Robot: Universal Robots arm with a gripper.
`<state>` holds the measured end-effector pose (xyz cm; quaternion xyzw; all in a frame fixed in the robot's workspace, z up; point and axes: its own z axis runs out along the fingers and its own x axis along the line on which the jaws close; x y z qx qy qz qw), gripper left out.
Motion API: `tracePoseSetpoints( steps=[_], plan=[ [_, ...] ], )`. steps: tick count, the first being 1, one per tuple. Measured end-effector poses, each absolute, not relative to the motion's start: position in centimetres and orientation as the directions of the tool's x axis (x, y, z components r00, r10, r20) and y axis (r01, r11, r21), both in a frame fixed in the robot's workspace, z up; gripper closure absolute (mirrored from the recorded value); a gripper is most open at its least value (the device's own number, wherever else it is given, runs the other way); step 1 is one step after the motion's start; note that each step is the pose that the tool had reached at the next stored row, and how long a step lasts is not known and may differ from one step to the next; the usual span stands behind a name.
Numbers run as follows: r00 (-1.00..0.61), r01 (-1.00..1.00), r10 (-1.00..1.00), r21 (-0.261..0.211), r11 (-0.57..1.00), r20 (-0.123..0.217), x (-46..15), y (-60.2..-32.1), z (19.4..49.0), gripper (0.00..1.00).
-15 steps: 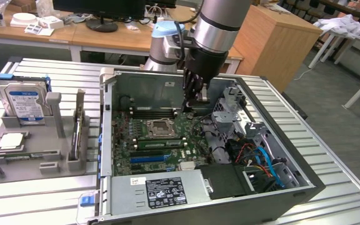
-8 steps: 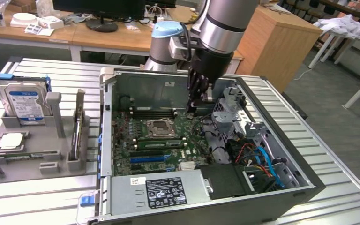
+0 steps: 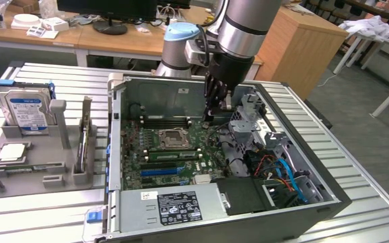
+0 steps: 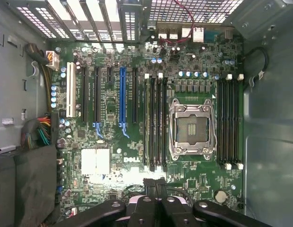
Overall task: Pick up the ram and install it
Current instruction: 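Press down the ram until it locks into place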
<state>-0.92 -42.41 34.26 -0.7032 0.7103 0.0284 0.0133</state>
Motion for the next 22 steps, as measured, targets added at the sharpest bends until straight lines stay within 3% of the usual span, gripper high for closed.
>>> tracePoseSetpoints(
  steps=[22],
  plan=[
    [-0.011,-1.000,-0.998,0.022,0.009,-0.063,-0.9,-42.4,33.2,0.89]
  ],
)
